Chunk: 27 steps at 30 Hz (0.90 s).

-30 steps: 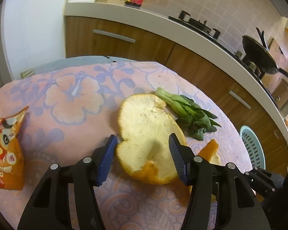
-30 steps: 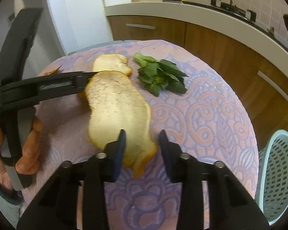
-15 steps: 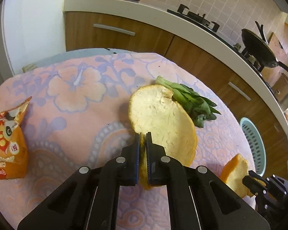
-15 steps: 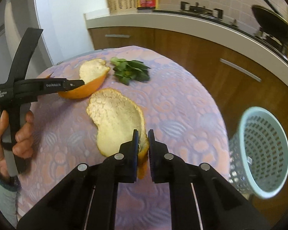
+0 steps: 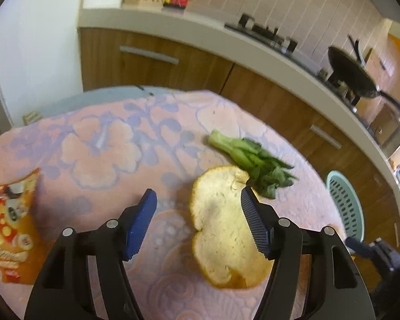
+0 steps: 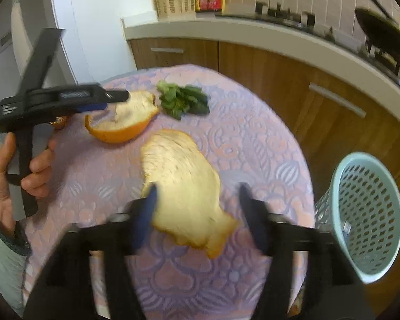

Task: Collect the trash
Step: 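Grasp an orange peel with the left tool while the right tool grasps another peel, then carry both orange peels to the wastebasket and release them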

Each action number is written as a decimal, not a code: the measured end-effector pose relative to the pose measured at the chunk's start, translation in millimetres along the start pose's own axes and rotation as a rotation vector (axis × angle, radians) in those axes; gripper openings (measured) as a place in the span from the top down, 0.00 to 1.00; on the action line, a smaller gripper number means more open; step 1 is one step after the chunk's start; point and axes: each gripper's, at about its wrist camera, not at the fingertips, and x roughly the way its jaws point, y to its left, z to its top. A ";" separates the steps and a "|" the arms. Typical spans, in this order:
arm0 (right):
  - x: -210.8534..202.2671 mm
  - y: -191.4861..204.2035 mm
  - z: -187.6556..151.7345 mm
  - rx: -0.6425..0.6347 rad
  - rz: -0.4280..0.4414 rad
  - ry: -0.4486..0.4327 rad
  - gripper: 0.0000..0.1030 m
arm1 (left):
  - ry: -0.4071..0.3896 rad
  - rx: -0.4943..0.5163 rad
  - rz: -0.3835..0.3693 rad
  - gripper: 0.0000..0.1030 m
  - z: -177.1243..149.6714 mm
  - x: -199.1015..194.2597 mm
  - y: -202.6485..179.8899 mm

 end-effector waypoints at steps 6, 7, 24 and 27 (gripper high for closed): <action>10.6 -6.3 -2.7 0.017 -0.032 0.026 0.38 | 0.019 0.188 0.121 0.43 -23.9 7.6 -38.9; 10.4 -8.0 -4.1 0.024 -0.027 0.026 0.38 | 0.025 0.211 0.131 0.46 -26.9 7.4 -42.1; 43.1 -6.9 9.7 0.006 -0.030 0.104 0.32 | -0.026 0.189 0.083 0.93 -33.1 -21.5 -41.1; 44.6 2.0 10.7 -0.028 -0.039 0.099 0.32 | -0.036 0.174 0.065 0.94 -31.5 -28.3 -36.4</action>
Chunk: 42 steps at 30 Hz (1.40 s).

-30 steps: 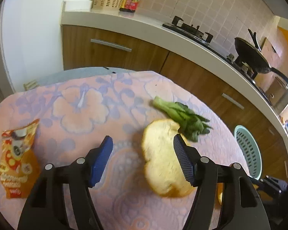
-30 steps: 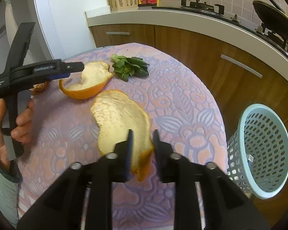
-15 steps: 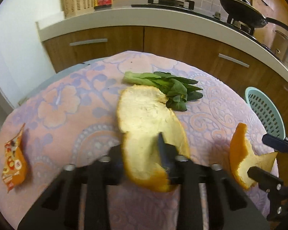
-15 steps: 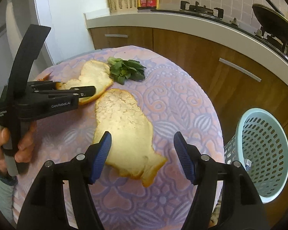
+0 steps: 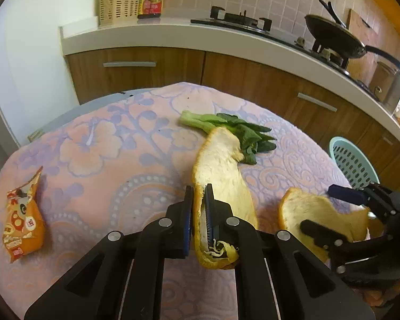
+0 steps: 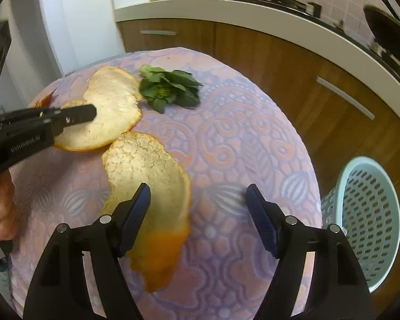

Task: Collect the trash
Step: 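Carry both orange peels to the wastebasket and release them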

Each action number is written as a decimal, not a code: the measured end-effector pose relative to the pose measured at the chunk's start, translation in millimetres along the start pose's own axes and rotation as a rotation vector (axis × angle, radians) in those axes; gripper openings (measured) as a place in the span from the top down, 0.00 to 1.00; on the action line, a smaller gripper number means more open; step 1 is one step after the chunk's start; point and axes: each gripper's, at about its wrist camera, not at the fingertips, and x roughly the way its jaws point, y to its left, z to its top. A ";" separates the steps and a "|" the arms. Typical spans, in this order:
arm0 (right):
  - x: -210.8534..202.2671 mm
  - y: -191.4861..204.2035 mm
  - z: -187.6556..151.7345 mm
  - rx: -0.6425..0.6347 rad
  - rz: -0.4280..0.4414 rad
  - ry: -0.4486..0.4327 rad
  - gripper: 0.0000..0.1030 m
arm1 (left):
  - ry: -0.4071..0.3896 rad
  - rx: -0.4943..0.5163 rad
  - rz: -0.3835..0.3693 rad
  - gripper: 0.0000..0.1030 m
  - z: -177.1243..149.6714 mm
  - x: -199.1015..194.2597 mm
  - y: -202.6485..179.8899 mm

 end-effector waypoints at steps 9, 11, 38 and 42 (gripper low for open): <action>-14.2 9.3 -7.1 -0.003 0.076 -0.033 0.86 | -0.076 -0.082 -0.116 0.95 5.1 -19.8 12.7; -22.8 6.5 -10.8 0.028 0.106 -0.058 0.91 | -0.097 -0.092 -0.148 0.95 6.9 -25.2 13.3; -143.5 -221.7 -77.7 0.465 -0.058 -0.323 0.94 | -0.139 0.172 -0.341 0.95 51.8 -29.4 -204.5; -130.3 -269.8 -101.3 0.560 -0.076 -0.297 0.94 | -0.085 0.228 -0.351 0.95 54.5 6.2 -255.0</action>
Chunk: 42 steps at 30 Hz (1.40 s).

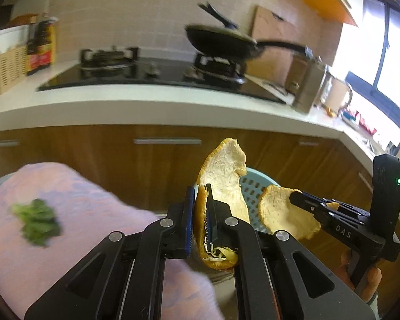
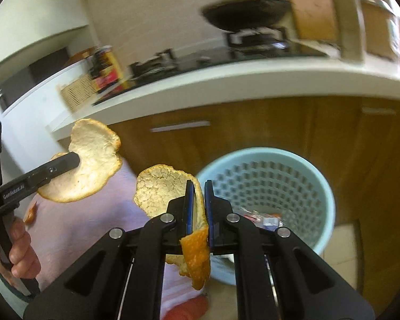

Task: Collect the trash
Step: 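Carry both orange peels to the wastebasket and release them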

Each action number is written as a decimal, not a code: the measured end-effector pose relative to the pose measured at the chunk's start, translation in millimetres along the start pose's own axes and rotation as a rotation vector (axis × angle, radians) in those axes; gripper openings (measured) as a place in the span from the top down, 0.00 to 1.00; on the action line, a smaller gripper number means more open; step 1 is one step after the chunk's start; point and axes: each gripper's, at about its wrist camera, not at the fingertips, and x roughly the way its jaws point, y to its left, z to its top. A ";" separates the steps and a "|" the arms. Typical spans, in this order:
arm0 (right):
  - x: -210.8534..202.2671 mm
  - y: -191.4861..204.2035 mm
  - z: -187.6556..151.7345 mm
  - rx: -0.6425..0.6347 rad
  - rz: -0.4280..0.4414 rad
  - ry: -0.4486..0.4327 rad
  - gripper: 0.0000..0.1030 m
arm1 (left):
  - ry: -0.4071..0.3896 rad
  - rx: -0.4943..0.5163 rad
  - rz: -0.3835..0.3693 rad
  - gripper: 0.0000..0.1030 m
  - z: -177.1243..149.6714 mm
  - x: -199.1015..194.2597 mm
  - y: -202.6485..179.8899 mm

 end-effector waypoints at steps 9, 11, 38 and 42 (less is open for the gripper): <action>36.7 -49.5 -4.6 0.033 -0.102 0.033 0.94 | 0.127 0.048 -0.014 0.95 -5.8 96.8 -42.5; 46.4 -53.7 -4.5 0.037 -0.099 0.045 0.94 | 0.145 0.058 -0.007 0.95 -7.9 109.6 -45.9; 8.5 -36.9 0.3 0.049 -0.034 0.043 0.55 | 0.105 0.042 0.048 0.52 -18.0 56.9 -33.4; -7.3 -1.5 5.8 0.007 0.023 0.013 0.50 | 0.046 0.015 0.065 0.50 -24.4 12.9 -16.6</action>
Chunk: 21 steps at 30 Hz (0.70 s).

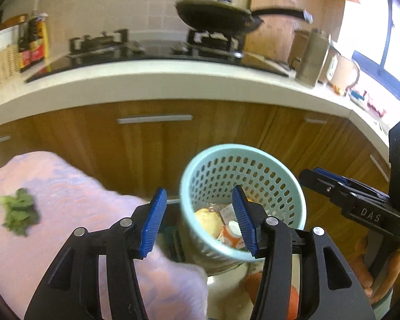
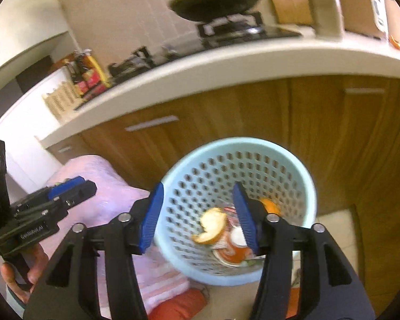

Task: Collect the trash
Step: 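Carry both orange peels to the wastebasket and release them, then grasp the orange snack bag with the left tool while the right tool grasps the bok choy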

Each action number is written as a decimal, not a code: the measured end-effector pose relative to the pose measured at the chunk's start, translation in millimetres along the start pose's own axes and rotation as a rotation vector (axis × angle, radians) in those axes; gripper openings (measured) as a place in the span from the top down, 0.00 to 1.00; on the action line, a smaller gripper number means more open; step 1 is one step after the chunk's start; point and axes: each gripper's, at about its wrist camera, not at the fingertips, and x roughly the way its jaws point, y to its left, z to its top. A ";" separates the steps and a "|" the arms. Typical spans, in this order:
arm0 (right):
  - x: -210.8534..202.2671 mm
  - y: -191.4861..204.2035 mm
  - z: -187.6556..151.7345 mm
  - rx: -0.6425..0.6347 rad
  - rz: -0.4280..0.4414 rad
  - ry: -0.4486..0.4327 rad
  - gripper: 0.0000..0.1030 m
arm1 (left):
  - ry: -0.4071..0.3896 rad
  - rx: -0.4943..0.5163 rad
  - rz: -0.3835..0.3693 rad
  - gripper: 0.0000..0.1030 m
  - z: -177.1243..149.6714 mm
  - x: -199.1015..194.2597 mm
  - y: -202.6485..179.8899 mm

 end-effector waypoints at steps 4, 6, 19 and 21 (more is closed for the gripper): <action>-0.9 57.5 -5.7 -0.058 0.061 -0.002 0.47 | -0.056 -0.043 0.054 0.45 -10.4 -42.1 28.5; 8.8 88.9 -16.4 -0.067 0.107 0.026 0.45 | -0.081 -0.065 0.079 0.43 -15.6 -60.3 44.3; 82.8 249.8 -61.8 -0.342 0.191 0.132 0.45 | -0.167 -0.313 0.357 0.35 -88.7 -187.1 204.1; 91.1 261.4 -64.8 -0.376 0.170 0.122 0.45 | -0.185 -0.362 0.427 0.34 -106.9 -207.8 233.8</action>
